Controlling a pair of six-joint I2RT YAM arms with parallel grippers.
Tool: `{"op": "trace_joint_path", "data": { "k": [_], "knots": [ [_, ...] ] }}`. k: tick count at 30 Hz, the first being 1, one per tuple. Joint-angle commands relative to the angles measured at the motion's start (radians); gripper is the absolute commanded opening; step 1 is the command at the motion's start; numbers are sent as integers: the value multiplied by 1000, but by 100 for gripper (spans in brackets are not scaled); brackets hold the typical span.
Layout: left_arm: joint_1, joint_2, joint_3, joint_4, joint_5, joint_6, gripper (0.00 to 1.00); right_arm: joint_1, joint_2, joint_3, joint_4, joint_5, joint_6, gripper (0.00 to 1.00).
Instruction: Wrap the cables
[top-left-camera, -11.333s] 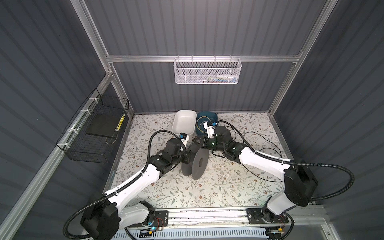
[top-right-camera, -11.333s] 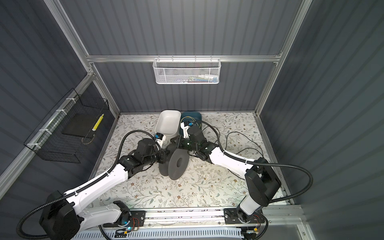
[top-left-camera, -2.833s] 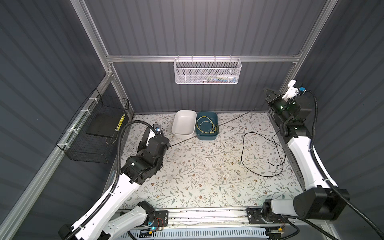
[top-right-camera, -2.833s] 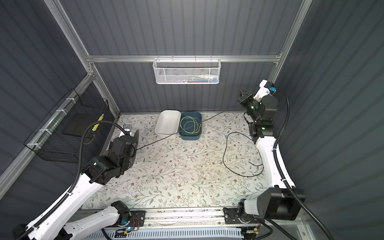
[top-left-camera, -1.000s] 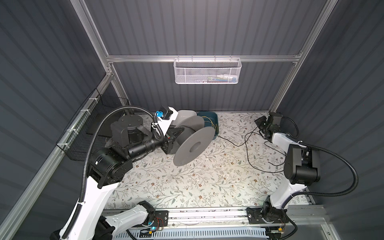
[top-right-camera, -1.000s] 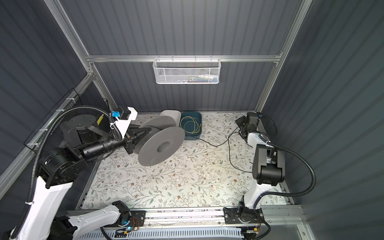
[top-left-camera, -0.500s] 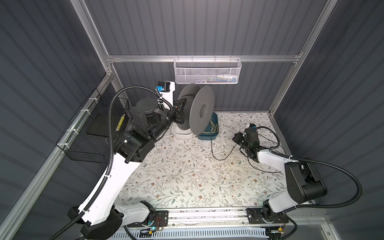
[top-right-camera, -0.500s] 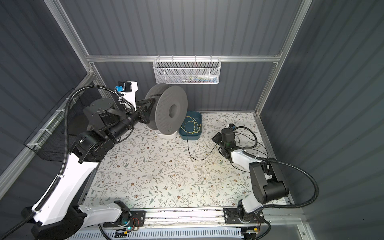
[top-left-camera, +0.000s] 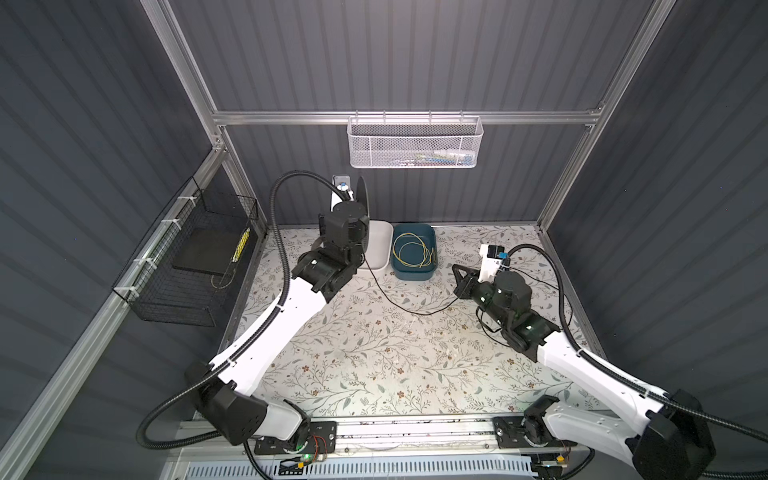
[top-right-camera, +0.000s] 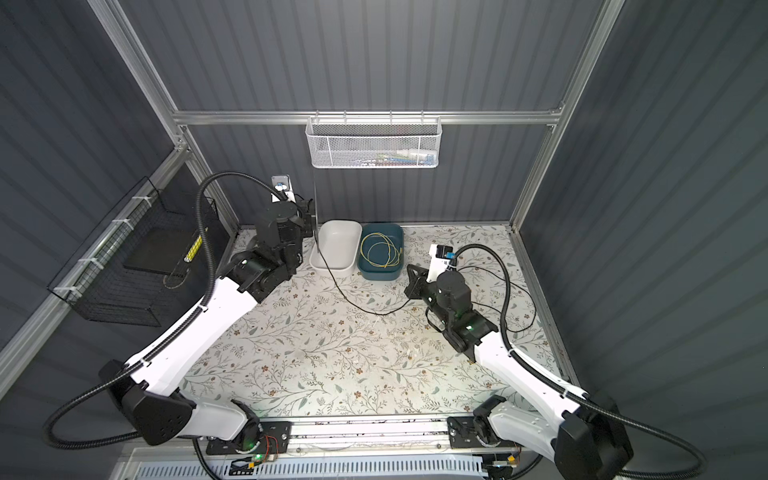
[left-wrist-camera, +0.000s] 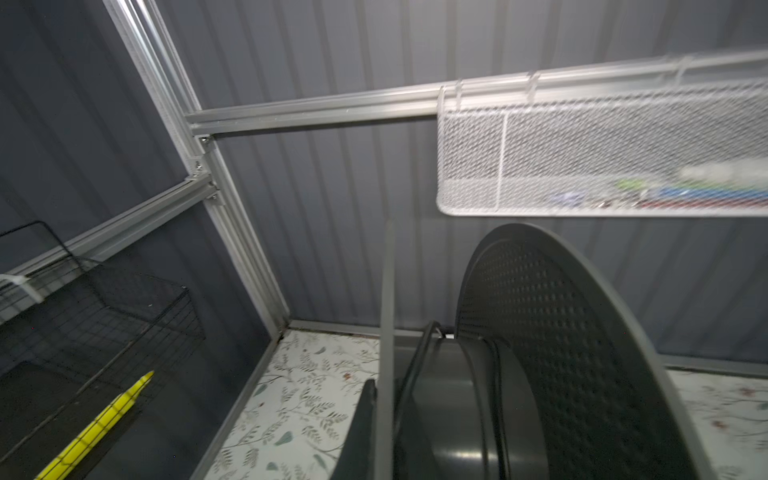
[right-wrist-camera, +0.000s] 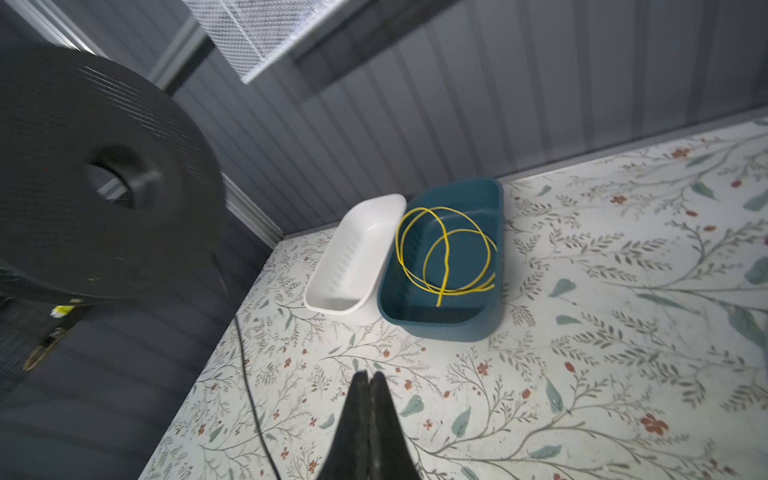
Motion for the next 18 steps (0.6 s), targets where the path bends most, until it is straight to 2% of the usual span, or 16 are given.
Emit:
{"op": "trace_joint_path", "data": {
  "k": [1, 6, 12, 15, 18],
  "knots": [
    [6, 12, -36, 133, -164, 143, 0, -1, -44, 91, -115, -87, -63, 0],
    [24, 34, -136, 159, -172, 209, 0, -2, -99, 189, -224, -138, -48, 0],
    [37, 52, -113, 62, -145, 204, 0, -16, -144, 331, -380, -169, -52, 0],
    [37, 42, -125, 52, -131, 241, 0, -64, -160, 376, -424, -213, -40, 0],
    [38, 14, -172, 38, -95, 262, 0, -162, -169, 411, -460, -287, -15, 0]
  ]
}}
